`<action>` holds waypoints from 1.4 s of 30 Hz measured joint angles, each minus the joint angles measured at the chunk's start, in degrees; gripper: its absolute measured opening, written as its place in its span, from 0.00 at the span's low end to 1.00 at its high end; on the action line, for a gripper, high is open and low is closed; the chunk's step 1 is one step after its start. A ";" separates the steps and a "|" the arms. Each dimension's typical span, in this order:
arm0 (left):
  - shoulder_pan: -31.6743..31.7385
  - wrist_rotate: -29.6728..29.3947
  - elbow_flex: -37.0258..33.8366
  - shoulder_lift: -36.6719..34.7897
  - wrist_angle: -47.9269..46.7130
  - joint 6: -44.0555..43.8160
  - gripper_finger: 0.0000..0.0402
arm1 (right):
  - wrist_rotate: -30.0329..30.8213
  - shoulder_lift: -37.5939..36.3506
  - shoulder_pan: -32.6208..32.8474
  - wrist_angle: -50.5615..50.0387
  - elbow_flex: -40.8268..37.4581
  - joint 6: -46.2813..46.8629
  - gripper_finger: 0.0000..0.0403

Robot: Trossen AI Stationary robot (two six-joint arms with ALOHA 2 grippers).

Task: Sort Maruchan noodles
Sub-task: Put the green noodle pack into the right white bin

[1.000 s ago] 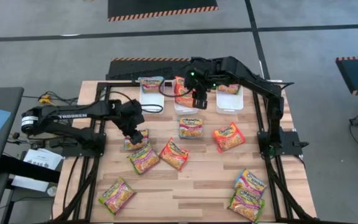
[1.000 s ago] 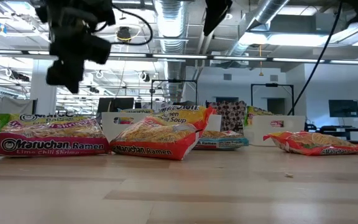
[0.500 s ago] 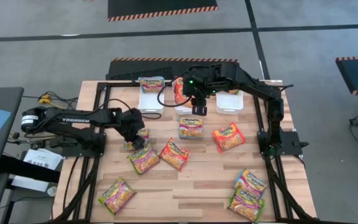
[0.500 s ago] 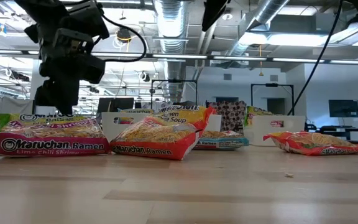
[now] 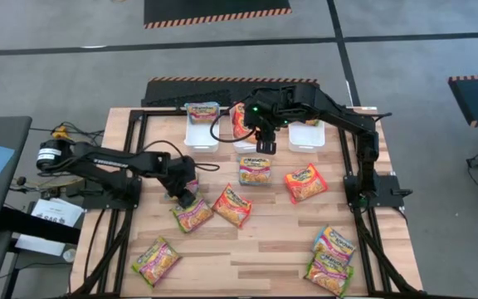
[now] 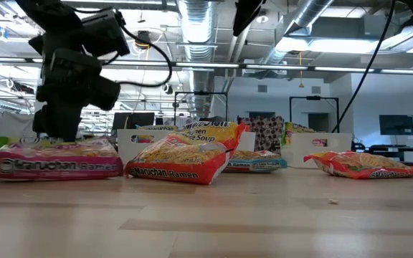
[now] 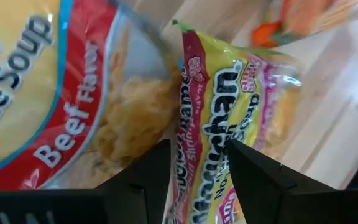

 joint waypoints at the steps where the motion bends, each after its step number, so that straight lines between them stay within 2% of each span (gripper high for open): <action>1: -0.14 0.60 0.00 1.11 0.60 0.00 0.36 | 0.00 0.00 0.00 -0.02 -0.01 0.00 0.52; 6: -1.11 3.26 0.02 6.31 4.90 -0.15 0.36 | 0.01 0.00 0.00 -0.01 -0.01 0.00 0.52; 9: -1.72 5.53 0.12 8.51 6.97 -1.08 0.31 | 0.00 0.00 0.00 -0.02 -0.02 0.00 0.52; 16: -3.86 8.60 0.11 10.45 13.26 -2.09 0.06 | 0.04 0.00 0.00 0.00 -0.02 -0.01 0.52; 18: -4.35 8.57 0.11 10.50 14.41 -2.85 0.02 | 0.04 0.00 0.00 0.00 0.00 -0.02 0.52; 29: -7.81 5.93 6.17 9.70 15.08 -2.81 0.00 | 0.04 0.00 0.06 -3.05 0.00 0.18 0.52; 33: -8.94 4.88 9.32 8.75 15.08 -2.43 0.00 | -0.03 0.00 0.13 -5.37 0.00 3.20 0.52; 42: -9.09 0.51 16.11 6.32 5.01 4.40 0.00 | -3.50 -1.94 1.57 -5.22 0.07 8.38 0.52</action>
